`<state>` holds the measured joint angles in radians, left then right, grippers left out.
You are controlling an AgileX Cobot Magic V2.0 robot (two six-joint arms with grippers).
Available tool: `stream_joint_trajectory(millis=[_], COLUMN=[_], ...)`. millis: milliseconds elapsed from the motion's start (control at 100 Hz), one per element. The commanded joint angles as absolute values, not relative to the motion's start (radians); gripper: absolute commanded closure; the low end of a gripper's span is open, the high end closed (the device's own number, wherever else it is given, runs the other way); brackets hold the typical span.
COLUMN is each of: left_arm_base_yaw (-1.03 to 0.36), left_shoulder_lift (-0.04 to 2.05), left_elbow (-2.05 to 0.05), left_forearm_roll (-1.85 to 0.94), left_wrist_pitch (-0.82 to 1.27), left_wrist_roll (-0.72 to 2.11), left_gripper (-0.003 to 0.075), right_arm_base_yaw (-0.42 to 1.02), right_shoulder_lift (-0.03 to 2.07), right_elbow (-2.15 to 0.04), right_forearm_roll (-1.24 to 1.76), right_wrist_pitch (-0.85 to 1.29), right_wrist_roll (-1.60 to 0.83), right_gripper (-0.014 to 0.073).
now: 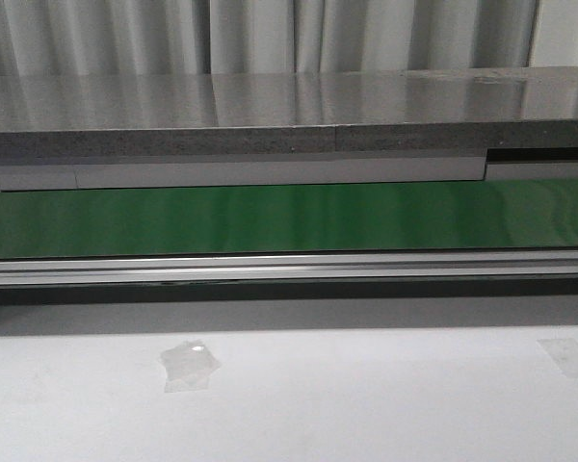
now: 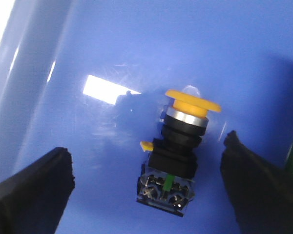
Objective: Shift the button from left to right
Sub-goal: 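Close the left gripper on the button's black body and lift it, then carry the button over the green belt and lower it onto the belt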
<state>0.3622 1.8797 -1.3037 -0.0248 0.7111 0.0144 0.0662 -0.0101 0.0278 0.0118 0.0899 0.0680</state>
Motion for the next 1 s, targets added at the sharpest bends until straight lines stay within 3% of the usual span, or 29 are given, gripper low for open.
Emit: stream_joint_trajectory(millis=[0,990], left_arm_base_yaw=[0.366,0.366], left_shoulder_lift=[1.842,1.969], left_elbow=[-1.332,-1.332], left_forearm_roll=[-0.053,-0.075], left_wrist_pitch=[0.669,0.643], left_wrist_roll=[0.034,0.036], left_gripper=[0.0134,0.0134], right_arm_base_yaw=[0.068,0.068], right_shoulder_lift=[-0.029,-0.029], right_elbow=[0.013,0.013], right_forearm_roll=[0.0,0.0], right_wrist_pitch=[0.008,0.008], right_wrist_roll=[0.063,0.063], right_gripper=[0.0662,0.0662])
